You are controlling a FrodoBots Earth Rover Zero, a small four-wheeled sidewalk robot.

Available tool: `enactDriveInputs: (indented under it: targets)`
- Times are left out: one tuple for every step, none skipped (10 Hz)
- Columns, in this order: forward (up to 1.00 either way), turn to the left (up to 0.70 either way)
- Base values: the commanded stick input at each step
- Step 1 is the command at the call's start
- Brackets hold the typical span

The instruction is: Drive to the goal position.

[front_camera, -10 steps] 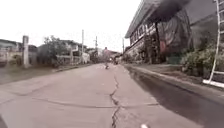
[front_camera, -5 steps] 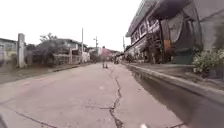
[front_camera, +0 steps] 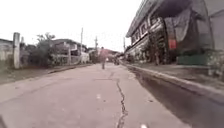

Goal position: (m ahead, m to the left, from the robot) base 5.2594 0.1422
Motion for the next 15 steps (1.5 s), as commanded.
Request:
enactDriveInputs:
  targets:
    - [1.0,0.0]
    - [1.0,-0.07]
    - [1.0,-0.19]
    - [1.0,-0.3]
    - [1.0,-0.13]
    - [1.0,0.0]
    - [1.0,0.0]
    - [1.0,0.0]
    - [1.0,0.0]
    - [1.0,0.0]
    - [1.0,0.0]
    - [1.0,0.0]
    - [1.0,0.0]
    - [1.0,0.0]
    - [1.0,0.0]
